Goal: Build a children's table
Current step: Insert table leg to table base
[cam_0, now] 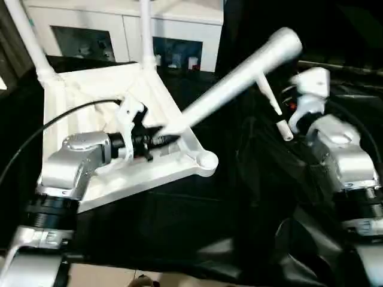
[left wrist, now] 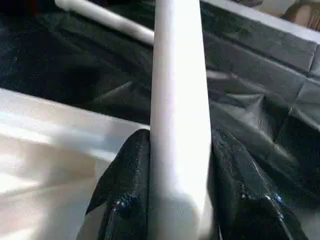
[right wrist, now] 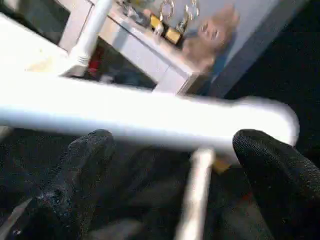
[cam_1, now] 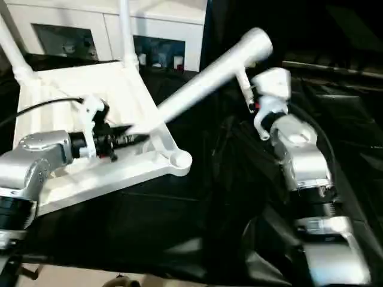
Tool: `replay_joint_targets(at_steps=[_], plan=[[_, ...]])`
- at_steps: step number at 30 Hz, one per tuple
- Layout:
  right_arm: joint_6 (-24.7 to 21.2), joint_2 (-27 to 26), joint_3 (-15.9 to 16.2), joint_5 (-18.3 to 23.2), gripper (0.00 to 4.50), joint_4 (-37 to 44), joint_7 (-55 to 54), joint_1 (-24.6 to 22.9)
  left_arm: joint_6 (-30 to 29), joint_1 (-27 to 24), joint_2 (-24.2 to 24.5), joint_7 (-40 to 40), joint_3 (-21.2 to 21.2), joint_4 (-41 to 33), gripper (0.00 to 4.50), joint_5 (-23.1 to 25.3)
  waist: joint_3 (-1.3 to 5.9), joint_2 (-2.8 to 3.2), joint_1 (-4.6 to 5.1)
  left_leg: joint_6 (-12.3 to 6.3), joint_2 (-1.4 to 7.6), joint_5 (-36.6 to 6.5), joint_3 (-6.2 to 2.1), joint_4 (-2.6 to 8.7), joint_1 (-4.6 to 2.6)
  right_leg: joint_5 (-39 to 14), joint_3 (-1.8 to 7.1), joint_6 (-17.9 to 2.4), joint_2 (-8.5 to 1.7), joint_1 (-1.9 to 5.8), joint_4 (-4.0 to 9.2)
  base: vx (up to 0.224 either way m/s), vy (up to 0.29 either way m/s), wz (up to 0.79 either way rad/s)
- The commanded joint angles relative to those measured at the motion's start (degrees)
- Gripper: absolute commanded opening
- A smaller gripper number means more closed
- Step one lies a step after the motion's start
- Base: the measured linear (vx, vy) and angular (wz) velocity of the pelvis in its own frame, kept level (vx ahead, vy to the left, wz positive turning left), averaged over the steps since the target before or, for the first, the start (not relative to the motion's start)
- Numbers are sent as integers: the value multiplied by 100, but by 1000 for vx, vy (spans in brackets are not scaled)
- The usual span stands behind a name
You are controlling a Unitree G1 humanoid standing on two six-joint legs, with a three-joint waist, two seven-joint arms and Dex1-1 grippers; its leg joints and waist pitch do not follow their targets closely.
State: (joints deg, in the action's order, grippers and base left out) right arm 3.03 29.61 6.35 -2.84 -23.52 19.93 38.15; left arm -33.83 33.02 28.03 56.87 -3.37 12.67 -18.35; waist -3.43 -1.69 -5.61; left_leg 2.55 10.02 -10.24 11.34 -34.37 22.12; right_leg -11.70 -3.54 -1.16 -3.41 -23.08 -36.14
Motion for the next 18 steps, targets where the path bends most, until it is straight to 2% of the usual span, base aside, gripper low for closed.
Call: replay_joint_targets(at_steps=[1, 3, 4, 5, 6, 7, 9, 15, 18], plan=[[603, 178, 349, -657, 426, -188, -186, 91, -79, 101, 44, 165, -106, -180, 143, -83, 406, 36, 5, 12, 286, -598, -136, 332, -141, -303, 320, -1192, -474, 314, 366, 0, 0, 0], [1064, 411, 697, -1357, 426, -470, -559, 190, -144, 102, 78, 251, -141, -226, 143, -102, 403, 19, 10, 19, 289, -583, -138, 332, -141, -341, 308, -1227, -470, 303, 367, 0, 0, 0], [1064, 411, 697, -1357, 426, -470, -559, 190, -144, 102, 78, 251, -141, -226, 143, -102, 396, 23, 19, -19, 276, -662, -123, 320, -143, -377, 328, -1227, -468, 313, 377, 0, 0, 0], [1286, 546, 932, -1809, 426, -700, -810, 268, -181, 111, 106, 306, -160, -250, 143, -124, 398, 28, 15, -12, 285, -666, -138, 326, -140, -395, 325, -1218, -474, 318, 373, 0, 0, 0], [1368, 594, 1018, -1970, 426, -794, -884, 295, -203, 110, 129, 352, -172, -274, 143, -146, 402, 23, 26, -1, 280, -654, -140, 327, -138, -389, 314, -1215, -456, 323, 367, 0, 0, 0], [1425, 624, 1063, -2056, 426, -879, -931, 312, -236, 95, 159, 424, -185, -326, 143, -190, 400, -1, 45, -44, 274, -703, -133, 319, -138, -380, 325, -1191, -457, 329, 369, 0, 0, 0], [1523, 652, 1103, -2165, 426, -1014, -1003, 345, -275, 76, 190, 506, -191, -392, 143, -243, 398, 4, 52, -82, 272, -708, -135, 315, -128, -361, 329, -1161, -453, 335, 366, 0, 0, 0], [1894, 735, 1369, -2608, 426, -1567, -1186, 478, -358, 61, 224, 613, -150, -520, 143, -349, 412, 1, 73, -192, 273, -604, -129, 292, -125, -75, 318, -1265, -433, 337, 327, 0, 0, 0], [2106, 734, 1364, -2656, 426, -1683, -1247, 451, -281, 106, 254, 566, -157, -406, 143, -245, 413, -7, 73, -214, 273, -607, -126, 285, -125, -63, 322, -1252, -431, 339, 325, 0, 0, 0]])
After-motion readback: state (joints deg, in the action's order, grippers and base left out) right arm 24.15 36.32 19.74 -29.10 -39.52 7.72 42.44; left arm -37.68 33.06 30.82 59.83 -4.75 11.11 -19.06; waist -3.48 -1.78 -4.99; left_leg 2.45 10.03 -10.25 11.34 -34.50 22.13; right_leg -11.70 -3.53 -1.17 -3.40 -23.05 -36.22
